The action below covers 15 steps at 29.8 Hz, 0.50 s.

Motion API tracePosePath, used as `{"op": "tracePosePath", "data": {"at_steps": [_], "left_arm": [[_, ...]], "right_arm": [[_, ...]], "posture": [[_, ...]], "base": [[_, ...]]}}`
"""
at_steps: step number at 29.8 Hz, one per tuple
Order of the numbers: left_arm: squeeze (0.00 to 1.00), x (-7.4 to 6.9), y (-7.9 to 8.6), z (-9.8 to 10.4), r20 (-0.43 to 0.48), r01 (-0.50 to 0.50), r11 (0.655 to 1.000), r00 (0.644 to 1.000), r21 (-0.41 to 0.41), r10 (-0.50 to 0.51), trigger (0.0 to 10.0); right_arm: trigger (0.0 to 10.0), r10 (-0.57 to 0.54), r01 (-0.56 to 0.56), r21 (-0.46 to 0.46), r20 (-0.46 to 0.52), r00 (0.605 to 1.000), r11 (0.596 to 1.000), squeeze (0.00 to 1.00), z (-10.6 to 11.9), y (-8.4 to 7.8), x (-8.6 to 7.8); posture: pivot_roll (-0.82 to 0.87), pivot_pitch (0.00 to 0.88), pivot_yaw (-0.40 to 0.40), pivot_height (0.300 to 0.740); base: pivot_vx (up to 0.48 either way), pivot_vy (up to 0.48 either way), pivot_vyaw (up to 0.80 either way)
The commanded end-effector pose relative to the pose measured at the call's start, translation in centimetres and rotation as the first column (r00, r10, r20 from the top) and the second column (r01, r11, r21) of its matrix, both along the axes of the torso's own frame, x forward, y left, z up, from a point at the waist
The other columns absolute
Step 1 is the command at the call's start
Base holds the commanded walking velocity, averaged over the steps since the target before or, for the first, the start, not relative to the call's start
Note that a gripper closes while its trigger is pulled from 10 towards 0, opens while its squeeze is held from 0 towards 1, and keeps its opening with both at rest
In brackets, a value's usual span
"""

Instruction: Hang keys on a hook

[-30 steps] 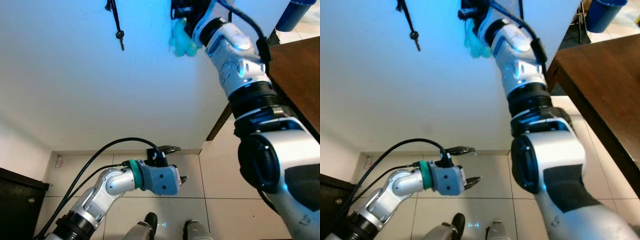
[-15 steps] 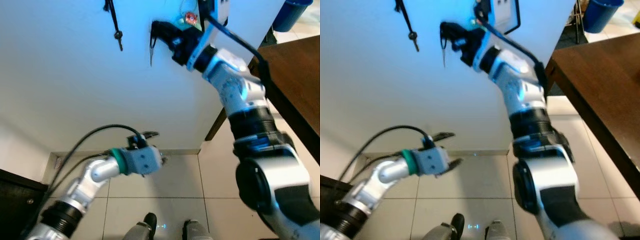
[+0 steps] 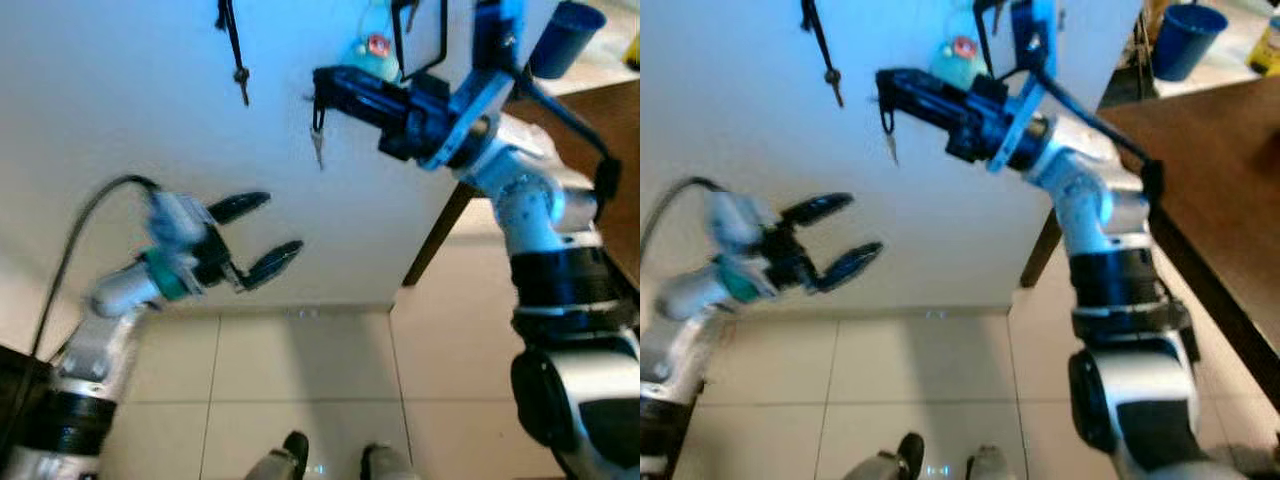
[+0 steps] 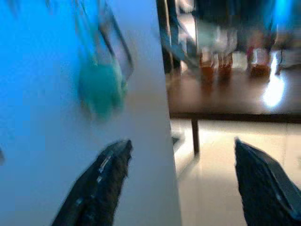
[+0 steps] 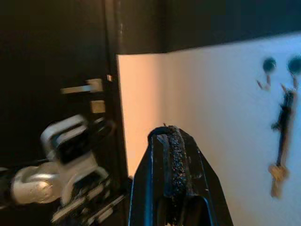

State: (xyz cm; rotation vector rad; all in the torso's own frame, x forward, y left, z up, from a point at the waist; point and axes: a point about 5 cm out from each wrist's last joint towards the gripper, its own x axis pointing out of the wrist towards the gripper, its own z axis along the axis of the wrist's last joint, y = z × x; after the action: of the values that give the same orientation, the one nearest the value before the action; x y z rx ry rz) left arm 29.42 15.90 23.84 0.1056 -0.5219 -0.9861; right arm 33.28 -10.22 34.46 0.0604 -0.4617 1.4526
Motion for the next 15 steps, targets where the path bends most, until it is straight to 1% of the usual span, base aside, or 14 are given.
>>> {"op": "tracePosePath", "data": {"at_steps": [1,2,4,5,6,7,8,9,10,11,12,13,14,15], "left_arm": [[1.00,-0.7,0.3,1.3,0.021,0.070,0.996,0.997,-0.058,-0.068,10.0],[1.00,-1.0,0.3,2.1,0.040,0.100,0.991,0.994,-0.087,-0.097,10.0],[1.00,-1.0,0.3,2.1,0.040,0.100,0.991,0.994,-0.087,-0.097,10.0],[0.95,-1.4,0.3,2.7,0.060,0.133,0.985,0.990,-0.111,-0.127,10.0],[0.95,-1.4,0.3,2.7,0.060,0.133,0.985,0.990,-0.111,-0.127,10.0],[0.32,-1.8,0.4,3.4,0.081,0.166,0.977,0.984,-0.132,-0.156,10.0],[0.32,-1.8,0.4,3.4,0.081,0.166,0.977,0.984,-0.132,-0.156,10.0],[0.02,-2.2,0.5,4.2,0.105,0.193,0.969,0.978,-0.156,-0.178,10.0],[0.00,-2.6,0.7,4.8,0.119,0.220,0.959,0.972,-0.178,-0.201,10.0],[0.00,-2.6,0.7,4.8,0.119,0.220,0.959,0.972,-0.178,-0.201,10.0],[0.00,-3.0,0.8,5.5,0.135,0.253,0.946,0.964,-0.202,-0.229,10.0],[0.00,-3.0,0.8,5.5,0.135,0.253,0.946,0.964,-0.202,-0.229,10.0],[0.00,-3.3,0.6,6.0,0.142,0.287,0.933,0.955,-0.217,-0.261,10.0],[0.00,-3.3,0.6,6.0,0.142,0.287,0.933,0.955,-0.217,-0.261,10.0]], "right_arm": [[0.0,0.094,-0.095,0.005,0.023,0.995,0.996,0.00,0.5,0.1,-0.9],[0.0,0.131,-0.131,0.013,0.029,0.991,0.991,0.00,0.8,0.0,-1.2],[0.0,0.131,-0.131,0.013,0.029,0.991,0.991,0.00,0.8,0.0,-1.2],[0.0,0.166,-0.167,0.015,0.037,0.985,0.986,0.00,1.1,-0.2,-1.6],[0.0,0.166,-0.167,0.015,0.037,0.985,0.986,0.00,1.1,-0.2,-1.6],[0.0,0.199,-0.199,0.017,0.044,0.979,0.980,0.00,1.3,-0.3,-1.8],[0.0,0.199,-0.199,0.017,0.044,0.979,0.980,0.00,1.3,-0.3,-1.8],[0.0,0.236,-0.237,0.016,0.055,0.970,0.971,0.00,1.7,-0.5,-2.1],[0.0,0.269,-0.270,0.013,0.062,0.961,0.963,0.00,1.9,-0.7,-2.4],[0.0,0.269,-0.270,0.013,0.062,0.961,0.963,0.00,1.9,-0.7,-2.4],[0.0,0.301,-0.302,0.004,0.066,0.951,0.953,0.00,2.0,-0.8,-2.6],[0.0,0.301,-0.302,0.004,0.066,0.951,0.953,0.00,2.0,-0.8,-2.6],[0.0,0.325,-0.325,-0.012,0.069,0.943,0.946,0.00,2.1,-0.8,-2.8],[0.0,0.325,-0.325,-0.012,0.069,0.943,0.946,0.00,2.1,-0.8,-2.8]], "posture": [[0.00,0.077,0.017,0.740],[0.00,0.076,0.015,0.740],[0.00,0.076,0.015,0.740],[0.01,0.072,0.011,0.740],[0.01,0.072,0.011,0.740],[0.01,0.068,0.005,0.740],[0.01,0.068,0.005,0.740],[0.01,0.066,0.000,0.740],[0.01,0.066,0.000,0.740],[0.01,0.066,0.000,0.740],[0.02,0.066,-0.001,0.740],[0.02,0.066,-0.001,0.740],[0.02,0.066,-0.004,0.740],[0.02,0.066,-0.004,0.740]], "base": [[0.000,0.000,0.00],[0.000,0.000,0.00],[0.000,0.000,0.00],[0.000,0.000,0.00],[0.000,0.000,0.00],[0.000,0.000,0.00],[0.000,0.000,0.00],[0.000,0.000,0.00],[0.000,0.000,0.00],[0.000,0.000,0.00],[0.000,0.000,0.00],[0.000,0.000,0.00],[0.000,0.000,0.00],[0.000,0.000,0.00]]}}
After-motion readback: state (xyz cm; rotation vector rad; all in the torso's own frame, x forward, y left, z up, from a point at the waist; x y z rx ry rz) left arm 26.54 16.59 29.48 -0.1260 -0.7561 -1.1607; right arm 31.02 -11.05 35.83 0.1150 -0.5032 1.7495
